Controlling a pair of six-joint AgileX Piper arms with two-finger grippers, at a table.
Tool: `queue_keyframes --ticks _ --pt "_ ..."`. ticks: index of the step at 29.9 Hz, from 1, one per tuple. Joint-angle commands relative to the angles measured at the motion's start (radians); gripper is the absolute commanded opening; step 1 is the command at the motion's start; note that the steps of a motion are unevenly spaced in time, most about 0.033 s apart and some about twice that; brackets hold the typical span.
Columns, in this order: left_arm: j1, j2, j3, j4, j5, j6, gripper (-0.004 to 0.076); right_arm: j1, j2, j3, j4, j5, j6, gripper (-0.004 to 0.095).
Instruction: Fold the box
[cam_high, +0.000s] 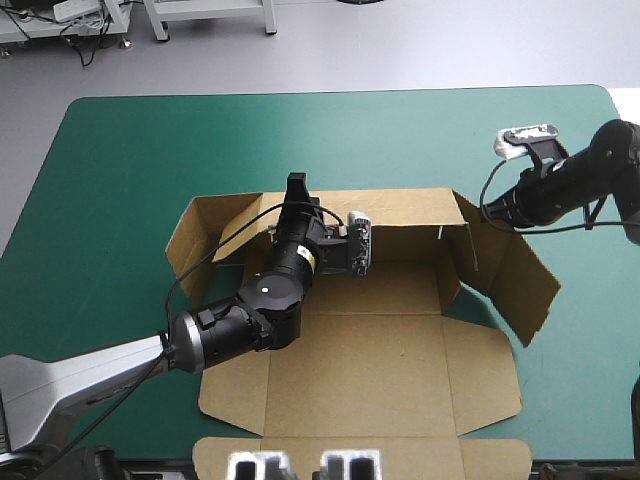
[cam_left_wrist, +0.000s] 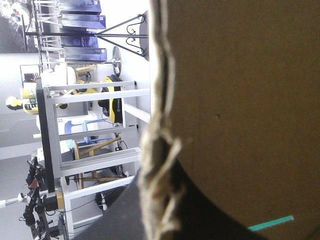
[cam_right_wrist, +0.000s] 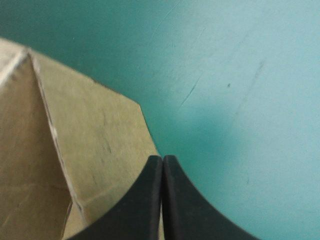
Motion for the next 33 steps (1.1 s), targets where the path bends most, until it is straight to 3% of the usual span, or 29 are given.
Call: queue_keyframes --ticks 1,12,19,27,33 --pt "-0.009 -0.036 -0.023 0.033 0.01 -0.023 -0.001 0.002 -0.083 0.07 0.036 0.022 -0.07 -0.0024" --pt "-0.009 -0.036 -0.023 0.03 0.01 -0.038 -0.001 0.002 -0.218 0.376 0.326 -0.254 -0.299 -0.0024" --pt "-0.009 -0.036 -0.023 0.028 0.01 -0.038 -0.001 0.002 -0.312 0.525 0.353 -0.381 -0.415 -0.0024" --pt "-0.009 -0.036 -0.023 0.028 0.01 -0.038 -0.001 0.002 -0.45 0.666 0.43 -0.455 -0.669 -0.0023" --pt "-0.009 -0.036 -0.023 0.028 0.01 -0.038 -0.001 0.002 -0.452 0.693 0.402 -0.479 -0.692 0.0011"
